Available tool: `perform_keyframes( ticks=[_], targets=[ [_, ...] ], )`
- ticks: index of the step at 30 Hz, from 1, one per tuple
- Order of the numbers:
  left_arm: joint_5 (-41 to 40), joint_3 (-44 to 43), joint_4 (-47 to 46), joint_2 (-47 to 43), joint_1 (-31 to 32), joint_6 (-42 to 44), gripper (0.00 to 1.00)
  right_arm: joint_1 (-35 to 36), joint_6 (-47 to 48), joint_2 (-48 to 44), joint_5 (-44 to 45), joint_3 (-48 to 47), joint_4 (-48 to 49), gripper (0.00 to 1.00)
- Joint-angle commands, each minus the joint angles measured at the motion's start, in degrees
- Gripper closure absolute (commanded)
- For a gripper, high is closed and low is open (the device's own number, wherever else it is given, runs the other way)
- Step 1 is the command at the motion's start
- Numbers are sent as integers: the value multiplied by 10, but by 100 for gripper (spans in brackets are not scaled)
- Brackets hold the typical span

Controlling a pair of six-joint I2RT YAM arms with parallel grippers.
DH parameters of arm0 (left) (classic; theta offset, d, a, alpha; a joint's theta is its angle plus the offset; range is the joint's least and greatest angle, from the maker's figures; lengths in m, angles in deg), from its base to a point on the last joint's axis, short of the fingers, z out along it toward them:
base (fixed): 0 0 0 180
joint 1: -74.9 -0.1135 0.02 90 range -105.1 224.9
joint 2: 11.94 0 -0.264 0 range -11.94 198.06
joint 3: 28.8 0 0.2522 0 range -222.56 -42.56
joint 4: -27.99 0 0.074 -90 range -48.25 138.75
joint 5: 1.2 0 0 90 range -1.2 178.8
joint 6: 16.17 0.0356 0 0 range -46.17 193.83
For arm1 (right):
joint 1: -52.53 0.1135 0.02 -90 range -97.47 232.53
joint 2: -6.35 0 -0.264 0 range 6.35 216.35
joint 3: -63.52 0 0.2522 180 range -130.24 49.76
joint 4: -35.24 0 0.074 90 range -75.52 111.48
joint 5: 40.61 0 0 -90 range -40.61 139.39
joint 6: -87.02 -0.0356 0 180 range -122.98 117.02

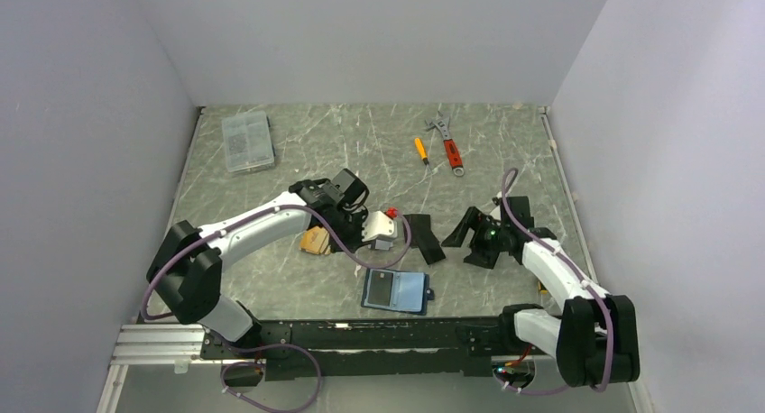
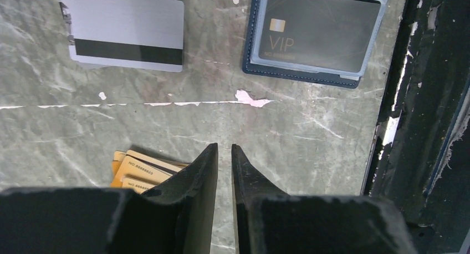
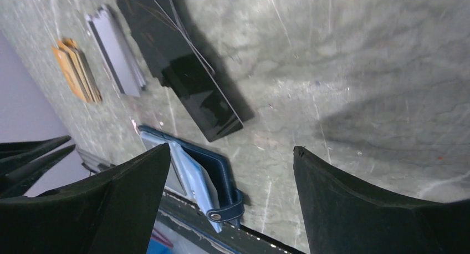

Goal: Put the credit cards into the card holder
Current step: Pick up the credit card from the center of the board.

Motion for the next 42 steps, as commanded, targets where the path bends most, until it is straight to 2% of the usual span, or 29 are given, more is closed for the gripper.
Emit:
perform_keyframes(
  ticks=[1, 11, 18, 27, 30, 39, 42],
  targets=[
    [35, -27, 14, 3, -7, -5, 79, -10, -30, 9, -80, 49, 106, 17],
    [42, -34, 18, 5, -28, -9, 75, -13, -74, 88, -112, 92, 223, 29],
    [48, -40, 33, -5, -49, -4, 67, -14, -95, 126, -115, 114, 284, 37],
    [74, -65, 51, -2, -69, -6, 66, -14, -114, 178, -120, 155, 363, 47],
    [77, -68, 52, 5, -69, -9, 67, -14, -124, 173, -119, 165, 379, 56],
    [113, -84, 45, 37, -69, -44, 70, -14, -137, 110, -107, 176, 379, 90],
    [122, -95, 50, 48, -69, -47, 72, -14, -139, 103, -114, 179, 392, 97]
  ],
)
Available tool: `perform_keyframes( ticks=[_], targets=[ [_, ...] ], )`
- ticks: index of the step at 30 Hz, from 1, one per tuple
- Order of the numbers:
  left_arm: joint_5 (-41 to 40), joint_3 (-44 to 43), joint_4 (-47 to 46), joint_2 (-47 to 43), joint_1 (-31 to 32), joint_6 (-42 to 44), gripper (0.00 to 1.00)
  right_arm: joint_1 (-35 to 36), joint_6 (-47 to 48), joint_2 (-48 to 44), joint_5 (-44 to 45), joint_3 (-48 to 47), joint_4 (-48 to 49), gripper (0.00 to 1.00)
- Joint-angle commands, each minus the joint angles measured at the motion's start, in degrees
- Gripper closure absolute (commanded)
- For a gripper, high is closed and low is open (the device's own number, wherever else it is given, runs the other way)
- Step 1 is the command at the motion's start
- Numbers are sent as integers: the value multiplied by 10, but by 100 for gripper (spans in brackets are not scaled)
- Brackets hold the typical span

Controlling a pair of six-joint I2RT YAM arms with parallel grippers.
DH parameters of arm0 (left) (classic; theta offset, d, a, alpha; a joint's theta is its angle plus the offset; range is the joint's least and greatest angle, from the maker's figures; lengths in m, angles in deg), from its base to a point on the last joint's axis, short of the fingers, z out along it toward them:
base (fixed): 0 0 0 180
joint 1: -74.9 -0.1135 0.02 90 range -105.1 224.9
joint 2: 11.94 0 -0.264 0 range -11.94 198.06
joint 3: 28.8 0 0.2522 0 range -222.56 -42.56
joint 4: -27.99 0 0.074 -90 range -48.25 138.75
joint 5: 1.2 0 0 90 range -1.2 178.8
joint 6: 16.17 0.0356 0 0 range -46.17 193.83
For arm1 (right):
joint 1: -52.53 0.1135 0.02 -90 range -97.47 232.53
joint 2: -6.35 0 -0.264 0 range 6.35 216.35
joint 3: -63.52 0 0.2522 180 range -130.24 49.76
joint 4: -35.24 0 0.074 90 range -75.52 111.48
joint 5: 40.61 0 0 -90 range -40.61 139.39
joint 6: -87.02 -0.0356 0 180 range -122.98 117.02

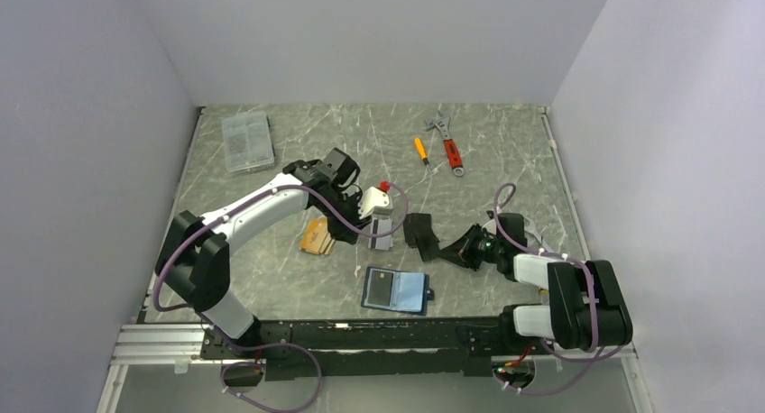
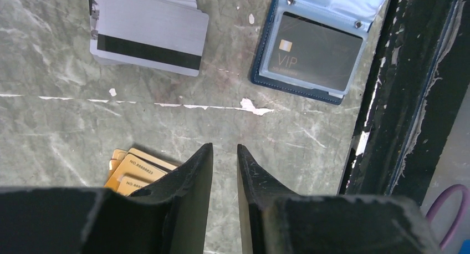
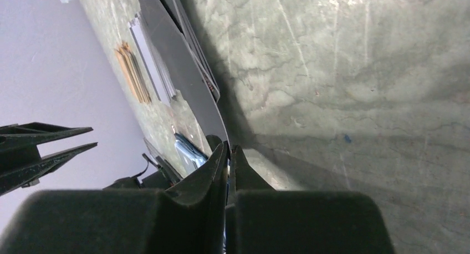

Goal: Put the credit cards into the card holder
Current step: Pick up the credit card from the center of the board.

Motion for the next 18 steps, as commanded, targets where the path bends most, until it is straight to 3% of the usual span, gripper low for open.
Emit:
perform_keyframes(
  ticks=[1, 10, 16, 18],
  targets=[
    [40, -33, 6, 11, 0, -16, 73, 1, 2, -17, 17, 8, 15, 98],
    [59, -50, -20, 22, 0, -59, 81, 2, -11, -77, -35, 10, 68, 100],
    [92, -101, 3, 76, 0, -95, 81, 7, -10, -117, -43, 1, 77, 100],
    [99, -111, -3, 86, -2, -108, 74, 12, -10, -122, -44, -4, 78, 100]
  ],
)
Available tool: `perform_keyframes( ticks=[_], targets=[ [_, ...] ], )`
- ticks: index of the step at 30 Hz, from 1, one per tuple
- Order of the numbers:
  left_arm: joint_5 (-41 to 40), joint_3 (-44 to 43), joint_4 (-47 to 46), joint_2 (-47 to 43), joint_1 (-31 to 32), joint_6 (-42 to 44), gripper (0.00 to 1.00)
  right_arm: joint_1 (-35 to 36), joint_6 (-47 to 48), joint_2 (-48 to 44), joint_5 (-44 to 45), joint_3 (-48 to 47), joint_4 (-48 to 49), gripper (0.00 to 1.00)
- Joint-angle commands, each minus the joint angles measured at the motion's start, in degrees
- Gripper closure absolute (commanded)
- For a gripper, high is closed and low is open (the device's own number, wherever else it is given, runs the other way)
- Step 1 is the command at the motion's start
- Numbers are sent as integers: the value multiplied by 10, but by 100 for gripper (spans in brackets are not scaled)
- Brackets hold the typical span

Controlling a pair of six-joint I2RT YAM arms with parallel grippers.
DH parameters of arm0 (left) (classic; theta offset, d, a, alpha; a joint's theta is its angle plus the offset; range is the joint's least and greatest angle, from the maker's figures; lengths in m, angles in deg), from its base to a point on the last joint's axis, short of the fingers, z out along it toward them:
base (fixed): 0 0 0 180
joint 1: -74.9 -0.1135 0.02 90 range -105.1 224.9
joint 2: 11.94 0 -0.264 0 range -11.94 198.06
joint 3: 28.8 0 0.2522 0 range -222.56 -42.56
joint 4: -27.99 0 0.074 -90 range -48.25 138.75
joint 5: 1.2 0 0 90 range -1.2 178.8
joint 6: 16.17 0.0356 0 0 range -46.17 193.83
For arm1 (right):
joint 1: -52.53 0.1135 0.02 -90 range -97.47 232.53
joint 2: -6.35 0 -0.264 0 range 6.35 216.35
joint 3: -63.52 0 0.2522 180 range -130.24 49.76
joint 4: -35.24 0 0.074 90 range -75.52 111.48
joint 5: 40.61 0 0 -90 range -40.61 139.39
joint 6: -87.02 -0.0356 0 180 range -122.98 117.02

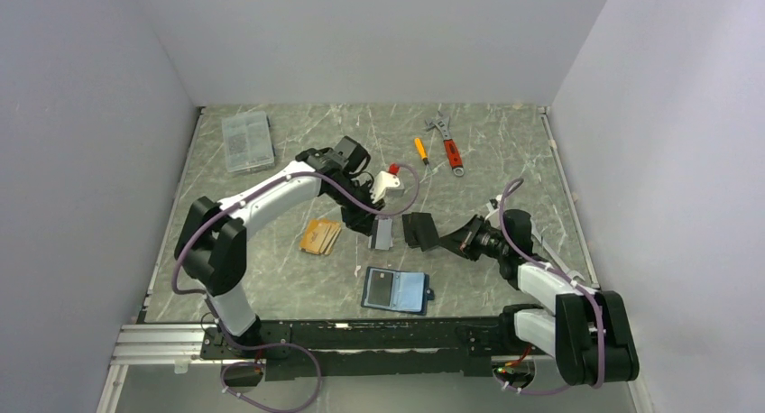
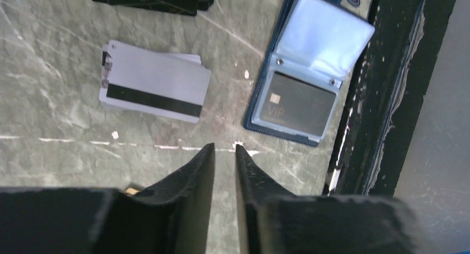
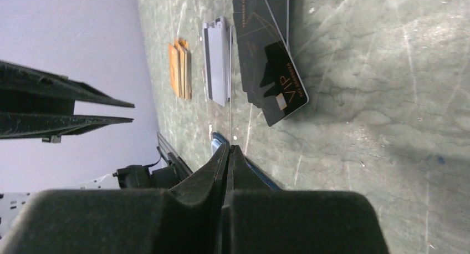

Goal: Put the credit cards into the card holder
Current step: Pick up the credit card from the center of the board.

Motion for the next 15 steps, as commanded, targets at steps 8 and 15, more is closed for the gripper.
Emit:
perform_keyframes(
  ticks=[8, 15],
  targets=[
    [103, -13, -114, 1, -21, -182, 50, 20, -2, -43, -22, -51, 15, 100],
    [202, -12, -209, -12, -76, -380, 1, 48, -35, -109, -16, -99, 10, 100]
  ],
)
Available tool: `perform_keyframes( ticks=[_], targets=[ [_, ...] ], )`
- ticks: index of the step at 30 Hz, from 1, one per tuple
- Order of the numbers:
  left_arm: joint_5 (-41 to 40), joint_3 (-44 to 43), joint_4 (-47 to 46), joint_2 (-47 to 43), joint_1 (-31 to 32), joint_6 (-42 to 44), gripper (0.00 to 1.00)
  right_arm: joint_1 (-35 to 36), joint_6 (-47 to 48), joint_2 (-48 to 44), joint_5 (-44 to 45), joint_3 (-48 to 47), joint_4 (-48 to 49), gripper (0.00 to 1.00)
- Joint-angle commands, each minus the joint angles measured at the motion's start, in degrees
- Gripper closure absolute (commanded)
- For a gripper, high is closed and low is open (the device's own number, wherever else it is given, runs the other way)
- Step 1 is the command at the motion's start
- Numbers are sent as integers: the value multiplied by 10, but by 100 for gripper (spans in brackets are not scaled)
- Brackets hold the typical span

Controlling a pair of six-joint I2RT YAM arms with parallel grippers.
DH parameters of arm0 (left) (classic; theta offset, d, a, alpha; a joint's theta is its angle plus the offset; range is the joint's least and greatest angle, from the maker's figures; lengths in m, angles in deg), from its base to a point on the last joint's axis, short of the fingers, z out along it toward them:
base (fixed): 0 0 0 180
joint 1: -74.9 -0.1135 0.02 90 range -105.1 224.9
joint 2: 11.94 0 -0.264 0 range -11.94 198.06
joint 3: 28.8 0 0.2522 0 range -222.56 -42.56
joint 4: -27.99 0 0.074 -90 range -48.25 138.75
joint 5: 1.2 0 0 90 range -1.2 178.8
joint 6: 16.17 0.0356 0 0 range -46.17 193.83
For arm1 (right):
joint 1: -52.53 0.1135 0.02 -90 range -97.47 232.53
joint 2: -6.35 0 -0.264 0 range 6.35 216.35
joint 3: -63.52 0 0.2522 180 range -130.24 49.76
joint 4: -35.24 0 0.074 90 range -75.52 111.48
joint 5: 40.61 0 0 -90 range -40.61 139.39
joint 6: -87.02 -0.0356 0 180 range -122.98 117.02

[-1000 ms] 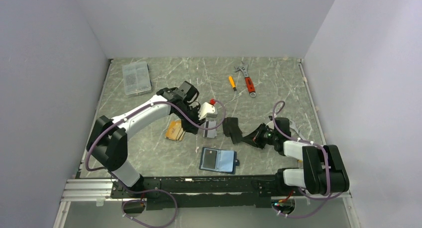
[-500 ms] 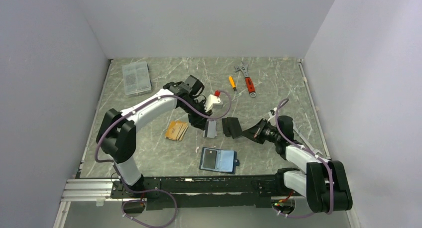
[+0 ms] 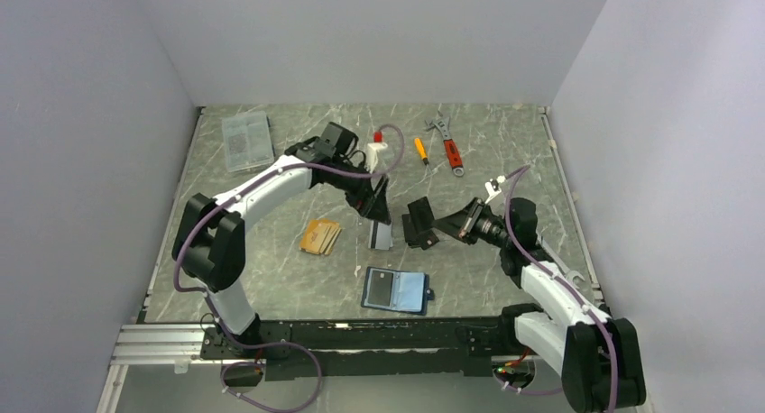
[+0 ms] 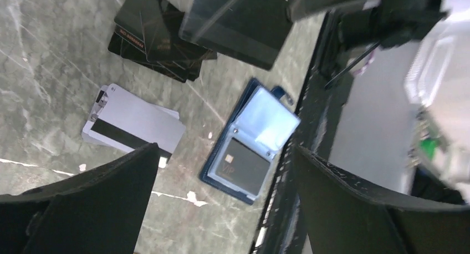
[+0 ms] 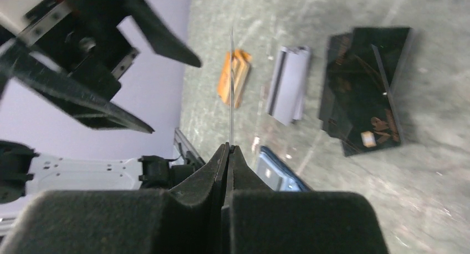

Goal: Put the credit cards into the card holder
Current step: Pick up the credit card from the center of the board.

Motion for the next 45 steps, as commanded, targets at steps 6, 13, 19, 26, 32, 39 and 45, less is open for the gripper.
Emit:
perform_keyframes(
  ticks=[6, 13, 19, 26, 32, 39, 45],
  targets=[
    [187, 54, -193, -67, -72, -258, 1, 63, -40, -28, 18, -118, 17, 100],
    [261, 163, -517, -116, -111, -514, 0, 129, -58, 10, 60, -182, 53, 100],
    [273, 210, -659, -146, -123, -613, 1, 173, -74, 51, 82, -212, 99, 100],
    [269, 231, -686, -161, -132, -626, 12, 216, -78, 81, 117, -224, 126, 100],
    [266, 238, -685, -169, -142, -627, 46, 243, -59, 93, 145, -232, 121, 100],
    [268, 225, -632, -169, -161, -587, 100, 261, -46, 99, 116, -224, 143, 100],
    [275, 223, -607, -173, -166, -568, 100, 256, 12, 78, 98, -260, 72, 52]
  ],
)
